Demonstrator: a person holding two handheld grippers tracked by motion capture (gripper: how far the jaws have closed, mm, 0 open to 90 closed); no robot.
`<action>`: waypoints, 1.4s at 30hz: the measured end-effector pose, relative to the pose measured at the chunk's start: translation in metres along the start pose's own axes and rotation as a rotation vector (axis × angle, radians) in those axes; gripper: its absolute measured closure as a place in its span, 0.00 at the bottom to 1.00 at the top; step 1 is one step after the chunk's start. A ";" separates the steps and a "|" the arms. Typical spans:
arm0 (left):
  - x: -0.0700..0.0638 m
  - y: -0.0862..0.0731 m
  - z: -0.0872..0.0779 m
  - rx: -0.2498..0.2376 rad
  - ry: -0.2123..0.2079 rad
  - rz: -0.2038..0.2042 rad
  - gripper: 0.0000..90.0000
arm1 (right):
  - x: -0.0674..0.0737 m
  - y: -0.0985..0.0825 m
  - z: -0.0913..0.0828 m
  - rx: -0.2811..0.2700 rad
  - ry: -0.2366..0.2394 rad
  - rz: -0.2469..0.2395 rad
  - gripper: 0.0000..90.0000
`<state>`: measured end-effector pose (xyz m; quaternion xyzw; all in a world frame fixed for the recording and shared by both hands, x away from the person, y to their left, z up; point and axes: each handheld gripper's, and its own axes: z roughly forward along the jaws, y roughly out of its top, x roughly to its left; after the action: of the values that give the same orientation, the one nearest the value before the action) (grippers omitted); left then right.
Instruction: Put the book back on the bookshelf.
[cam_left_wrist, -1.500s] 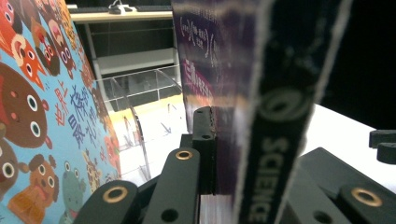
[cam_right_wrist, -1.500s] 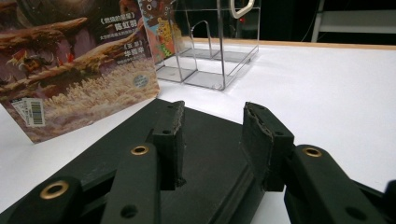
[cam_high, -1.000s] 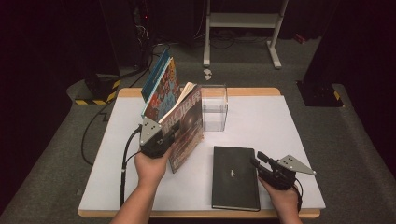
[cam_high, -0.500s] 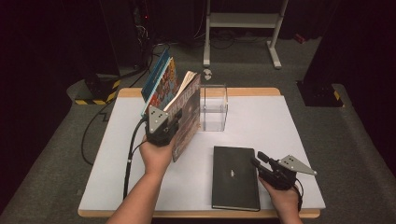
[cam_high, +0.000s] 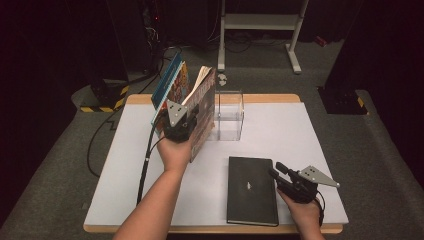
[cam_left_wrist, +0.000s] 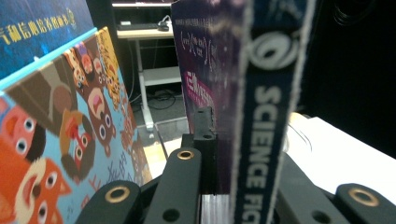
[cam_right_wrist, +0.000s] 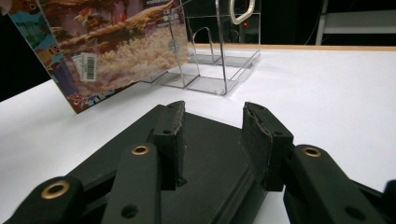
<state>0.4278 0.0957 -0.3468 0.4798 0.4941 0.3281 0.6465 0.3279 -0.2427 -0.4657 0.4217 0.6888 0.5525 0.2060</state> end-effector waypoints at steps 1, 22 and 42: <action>0.000 0.000 0.003 -0.004 -0.002 -0.002 0.93 | 0.000 0.000 0.000 0.000 -0.001 0.000 0.66; -0.002 -0.011 0.051 -0.016 0.037 0.035 0.93 | 0.000 0.001 -0.001 -0.012 0.009 0.000 0.66; 0.005 -0.024 0.070 -0.036 0.055 0.051 0.93 | 0.000 0.000 0.001 -0.004 0.012 -0.001 0.66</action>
<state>0.4945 0.0715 -0.3673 0.4713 0.4935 0.3664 0.6326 0.3283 -0.2421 -0.4663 0.4177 0.6893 0.5561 0.2030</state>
